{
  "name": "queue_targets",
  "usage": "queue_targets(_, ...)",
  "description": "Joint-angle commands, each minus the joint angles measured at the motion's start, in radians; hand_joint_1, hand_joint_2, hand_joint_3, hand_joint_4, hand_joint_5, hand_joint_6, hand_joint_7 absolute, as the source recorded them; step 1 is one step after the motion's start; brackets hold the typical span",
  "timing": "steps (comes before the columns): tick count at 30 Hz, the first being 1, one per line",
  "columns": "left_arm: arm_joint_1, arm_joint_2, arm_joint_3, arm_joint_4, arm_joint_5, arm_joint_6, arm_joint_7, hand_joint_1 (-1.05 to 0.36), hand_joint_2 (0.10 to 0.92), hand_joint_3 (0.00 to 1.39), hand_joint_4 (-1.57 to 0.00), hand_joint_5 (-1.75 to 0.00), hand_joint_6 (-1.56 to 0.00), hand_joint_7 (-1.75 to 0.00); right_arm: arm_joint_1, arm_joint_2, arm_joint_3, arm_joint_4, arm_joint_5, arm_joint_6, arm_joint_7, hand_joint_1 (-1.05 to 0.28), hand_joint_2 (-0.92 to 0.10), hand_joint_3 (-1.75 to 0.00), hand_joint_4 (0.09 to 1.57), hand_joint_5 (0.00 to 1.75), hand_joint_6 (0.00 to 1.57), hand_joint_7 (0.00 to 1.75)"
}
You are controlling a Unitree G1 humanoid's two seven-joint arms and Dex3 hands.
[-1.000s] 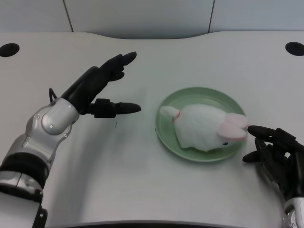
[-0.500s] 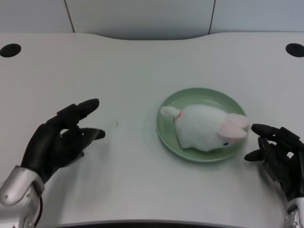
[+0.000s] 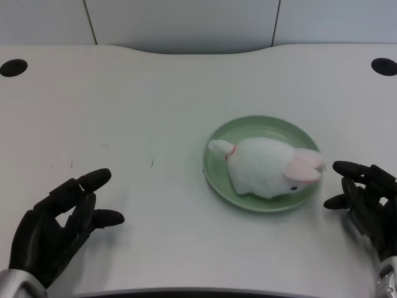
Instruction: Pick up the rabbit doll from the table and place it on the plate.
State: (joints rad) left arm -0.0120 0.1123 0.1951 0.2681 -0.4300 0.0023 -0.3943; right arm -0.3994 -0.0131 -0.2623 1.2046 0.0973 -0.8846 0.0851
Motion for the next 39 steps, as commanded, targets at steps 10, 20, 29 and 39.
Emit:
queue_targets(10, -0.023, -0.028, 0.034, 0.035, 0.013, 0.021, 0.069, -0.62, 0.921, 0.49, -0.56, -1.44, -0.55, -0.75, -0.037, -0.043, -0.002, 0.055, -0.022, 0.022, -0.047, -0.41, -0.92, -0.33, 0.91, 1.1, 0.87, 0.46)
queue_targets(20, -0.022, -0.033, 0.056, 0.029, 0.021, 0.044, 0.096, -0.6, 0.921, 0.53, -0.51, -1.51, -0.47, -0.95, -0.042, -0.033, 0.008, 0.055, -0.05, 0.023, -0.1, -0.38, -0.92, -0.33, 0.9, 1.03, 0.9, 0.41)
queue_targets(29, -0.007, -0.039, 0.048, 0.033, 0.055, 0.014, 0.089, -0.6, 0.921, 0.52, -0.51, -1.52, -0.46, -0.98, -0.044, -0.035, 0.0, 0.062, -0.045, 0.031, -0.101, -0.39, -0.92, -0.32, 0.89, 1.03, 0.91, 0.39)
queue_targets(39, -0.017, -0.031, 0.062, 0.055, 0.043, 0.016, 0.076, -0.61, 0.921, 0.49, -0.52, -1.53, -0.47, -1.03, -0.038, -0.036, 0.023, 0.058, -0.089, 0.021, -0.155, -0.39, -0.92, -0.34, 0.91, 1.06, 0.93, 0.38)
